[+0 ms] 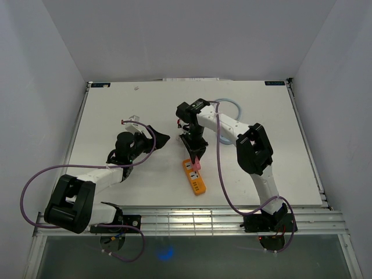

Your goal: Insert the plug

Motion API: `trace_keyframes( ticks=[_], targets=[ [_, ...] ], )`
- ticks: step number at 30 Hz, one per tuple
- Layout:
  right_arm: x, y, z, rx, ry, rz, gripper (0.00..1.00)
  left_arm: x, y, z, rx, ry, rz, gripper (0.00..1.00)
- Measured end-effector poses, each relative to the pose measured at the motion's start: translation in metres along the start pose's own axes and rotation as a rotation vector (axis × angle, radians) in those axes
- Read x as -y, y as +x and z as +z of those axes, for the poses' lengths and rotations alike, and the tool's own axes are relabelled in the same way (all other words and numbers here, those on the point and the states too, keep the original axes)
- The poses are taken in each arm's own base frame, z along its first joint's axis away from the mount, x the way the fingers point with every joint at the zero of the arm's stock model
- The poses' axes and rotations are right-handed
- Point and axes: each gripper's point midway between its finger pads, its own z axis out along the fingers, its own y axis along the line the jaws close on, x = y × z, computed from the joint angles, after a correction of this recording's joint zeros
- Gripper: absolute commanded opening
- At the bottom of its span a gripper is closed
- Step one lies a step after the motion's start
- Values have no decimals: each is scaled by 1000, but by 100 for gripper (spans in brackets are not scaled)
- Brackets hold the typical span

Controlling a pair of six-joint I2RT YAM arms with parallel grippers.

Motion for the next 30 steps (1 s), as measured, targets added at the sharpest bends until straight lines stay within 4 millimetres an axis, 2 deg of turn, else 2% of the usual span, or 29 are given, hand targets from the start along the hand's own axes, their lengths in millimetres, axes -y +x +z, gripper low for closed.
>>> trace_keyframes(
  ticks=[5, 10, 15, 24, 30],
  targets=[
    [-2, -5, 0, -1, 0, 0, 29, 1, 1, 0, -7, 10, 3, 98],
    [-3, -14, -1, 27, 3, 1, 44, 3, 1, 0, -9, 18, 5, 98],
    [-6, -23, -7, 64, -2, -4, 50, 4, 2, 0, -13, 24, 6, 98],
    [-8, -27, -9, 80, -8, -4, 51, 4, 4, -1, -19, 26, 7, 98],
    [-6, -25, -6, 78, -6, -2, 45, 4, 4, -1, -20, 27, 7, 98]
  ],
)
